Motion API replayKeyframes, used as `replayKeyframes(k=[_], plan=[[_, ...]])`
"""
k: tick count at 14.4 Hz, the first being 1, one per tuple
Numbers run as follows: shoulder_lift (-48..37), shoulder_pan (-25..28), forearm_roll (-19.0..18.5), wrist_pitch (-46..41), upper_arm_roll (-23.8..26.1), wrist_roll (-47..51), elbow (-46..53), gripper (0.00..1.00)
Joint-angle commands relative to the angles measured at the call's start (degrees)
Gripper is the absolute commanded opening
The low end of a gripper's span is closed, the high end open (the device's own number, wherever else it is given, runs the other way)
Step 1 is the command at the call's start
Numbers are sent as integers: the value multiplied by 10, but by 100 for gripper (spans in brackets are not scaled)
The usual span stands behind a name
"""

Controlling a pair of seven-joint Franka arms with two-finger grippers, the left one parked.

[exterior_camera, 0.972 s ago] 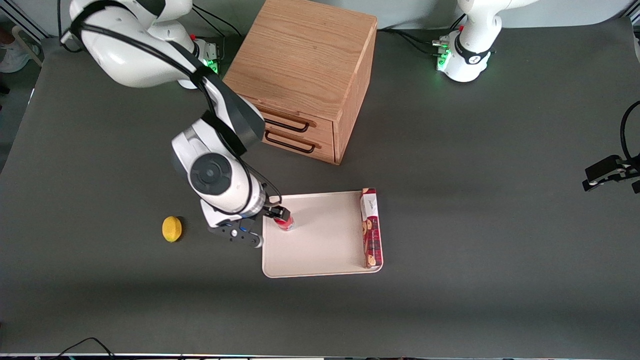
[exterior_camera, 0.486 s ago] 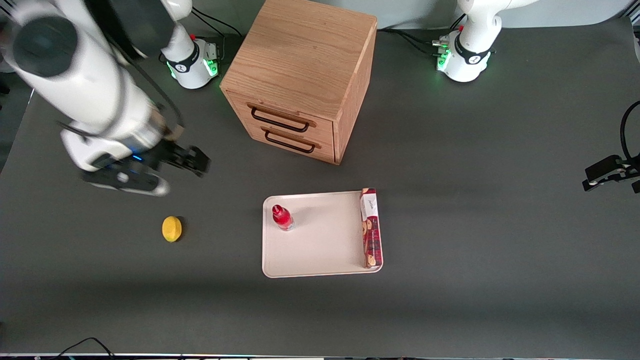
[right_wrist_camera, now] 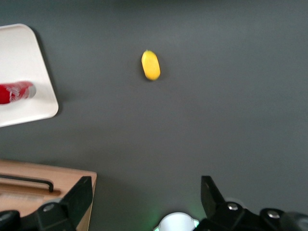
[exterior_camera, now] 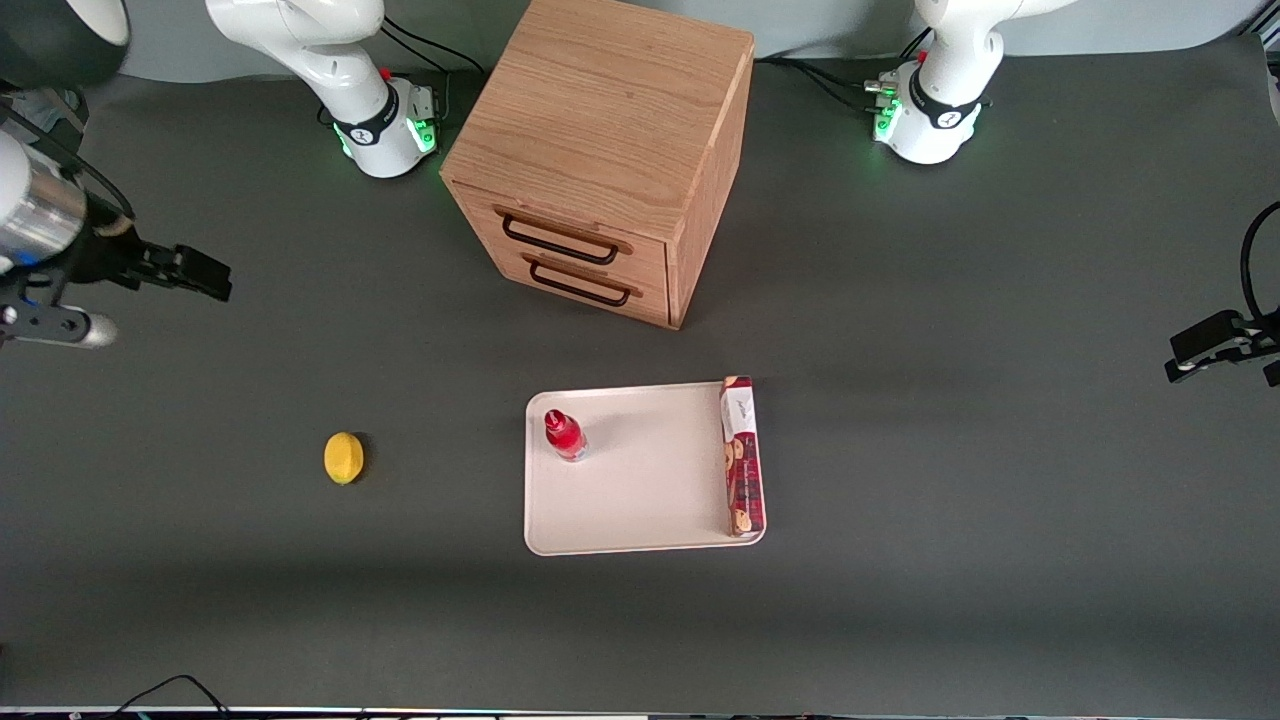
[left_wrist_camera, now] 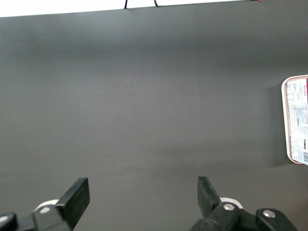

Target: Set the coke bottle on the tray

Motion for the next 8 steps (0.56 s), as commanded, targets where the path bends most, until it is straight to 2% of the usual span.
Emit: replayKeyframes(k=[1, 4, 8], plan=[[-76, 6, 13, 136, -21, -10, -177, 100], [-72, 8, 53, 148, -30, -19, -144, 100], [-38, 10, 55, 121, -38, -16, -76, 100]])
